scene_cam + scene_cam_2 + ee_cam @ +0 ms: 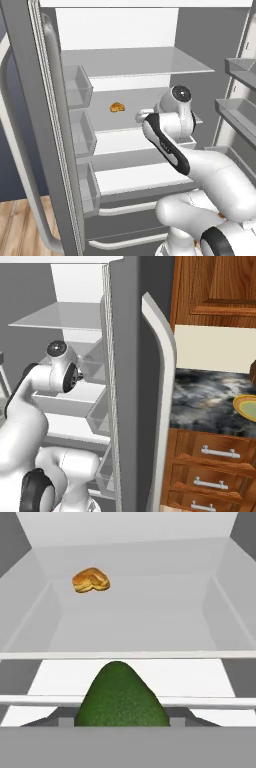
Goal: Pick avocado from the fridge and place it on the plate on the counter.
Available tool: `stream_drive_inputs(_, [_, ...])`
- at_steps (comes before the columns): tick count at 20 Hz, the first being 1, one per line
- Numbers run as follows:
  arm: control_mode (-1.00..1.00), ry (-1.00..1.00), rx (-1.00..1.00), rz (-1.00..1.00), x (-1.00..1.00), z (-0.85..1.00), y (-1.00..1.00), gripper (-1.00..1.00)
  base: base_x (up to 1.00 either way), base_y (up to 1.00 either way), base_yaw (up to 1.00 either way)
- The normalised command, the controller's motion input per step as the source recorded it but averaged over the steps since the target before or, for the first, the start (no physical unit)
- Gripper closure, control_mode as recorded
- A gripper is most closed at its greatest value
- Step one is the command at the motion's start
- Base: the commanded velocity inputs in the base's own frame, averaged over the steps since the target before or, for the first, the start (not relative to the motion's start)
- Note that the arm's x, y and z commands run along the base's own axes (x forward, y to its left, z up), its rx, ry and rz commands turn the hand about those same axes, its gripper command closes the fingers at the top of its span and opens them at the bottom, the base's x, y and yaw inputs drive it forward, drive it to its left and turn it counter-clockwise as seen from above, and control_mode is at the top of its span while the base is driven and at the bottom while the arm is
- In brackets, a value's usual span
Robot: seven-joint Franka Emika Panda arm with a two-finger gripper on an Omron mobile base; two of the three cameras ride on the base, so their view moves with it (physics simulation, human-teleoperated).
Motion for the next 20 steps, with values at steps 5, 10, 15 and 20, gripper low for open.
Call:
stream_drive_inputs(5, [-1.0, 0.49, -0.13, -0.08, -0.24, 0.24, 0.0, 1.0, 0.0, 0.0, 0.0])
stream_drive_inputs(10, [-1.0, 0.65, -0.26, -0.14, -0.17, 0.08, -0.02, 1.0, 0.0, 0.0, 0.0])
stream_drive_inputs(15, [-1.0, 0.19, -0.01, -0.12, -0.91, -0.02, -0.24, 1.0, 0.0, 0.0, 0.0])
stream_drive_inputs(20, [-1.0, 0.11, 0.0, -0.12, -0.99, 0.03, -0.16, 1.0, 0.0, 0.0, 0.0])
